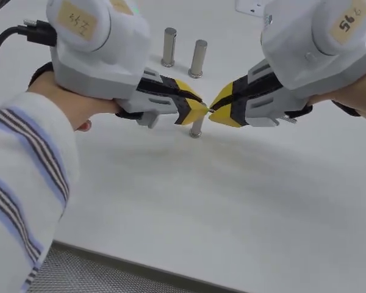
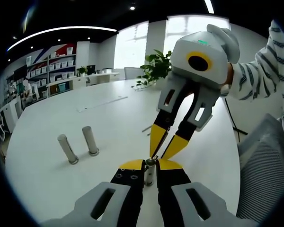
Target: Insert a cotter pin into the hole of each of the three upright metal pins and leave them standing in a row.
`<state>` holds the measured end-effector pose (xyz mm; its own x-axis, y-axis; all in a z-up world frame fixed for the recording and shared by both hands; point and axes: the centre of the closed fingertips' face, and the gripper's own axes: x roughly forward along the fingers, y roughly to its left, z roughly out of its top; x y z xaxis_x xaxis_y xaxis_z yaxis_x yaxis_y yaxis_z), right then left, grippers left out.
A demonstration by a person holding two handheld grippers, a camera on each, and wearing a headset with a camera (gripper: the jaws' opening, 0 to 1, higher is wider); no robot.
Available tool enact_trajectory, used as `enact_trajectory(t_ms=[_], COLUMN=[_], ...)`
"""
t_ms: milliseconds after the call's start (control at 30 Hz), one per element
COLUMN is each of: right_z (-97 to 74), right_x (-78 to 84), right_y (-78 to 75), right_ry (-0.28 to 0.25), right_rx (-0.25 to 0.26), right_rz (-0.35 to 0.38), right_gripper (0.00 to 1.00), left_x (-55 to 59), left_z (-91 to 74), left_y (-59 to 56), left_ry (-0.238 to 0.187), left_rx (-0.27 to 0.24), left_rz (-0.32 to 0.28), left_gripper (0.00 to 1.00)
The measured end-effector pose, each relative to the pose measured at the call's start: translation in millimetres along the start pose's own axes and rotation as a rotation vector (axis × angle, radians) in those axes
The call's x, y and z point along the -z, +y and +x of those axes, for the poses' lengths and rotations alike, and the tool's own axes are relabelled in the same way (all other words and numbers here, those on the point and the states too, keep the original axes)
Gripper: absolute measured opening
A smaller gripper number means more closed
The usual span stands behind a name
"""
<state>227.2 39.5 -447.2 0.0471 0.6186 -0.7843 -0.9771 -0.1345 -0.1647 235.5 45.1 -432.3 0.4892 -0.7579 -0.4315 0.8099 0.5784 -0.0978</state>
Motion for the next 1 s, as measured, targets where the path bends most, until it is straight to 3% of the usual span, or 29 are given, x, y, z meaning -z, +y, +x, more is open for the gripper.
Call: enact_trajectory(t_ms=[1000], right_z=[-1.0], right_x=[-2.2], right_y=[1.1], right_ry=[-0.001], right_rx=[0.005], right_rz=[-0.007], right_gripper=[0.00], left_x=[-1.5], left_z=[1.2], left_y=[-6.8], left_ry=[-0.005], left_rx=[0.007], left_rz=[-0.021], left_gripper=[0.05])
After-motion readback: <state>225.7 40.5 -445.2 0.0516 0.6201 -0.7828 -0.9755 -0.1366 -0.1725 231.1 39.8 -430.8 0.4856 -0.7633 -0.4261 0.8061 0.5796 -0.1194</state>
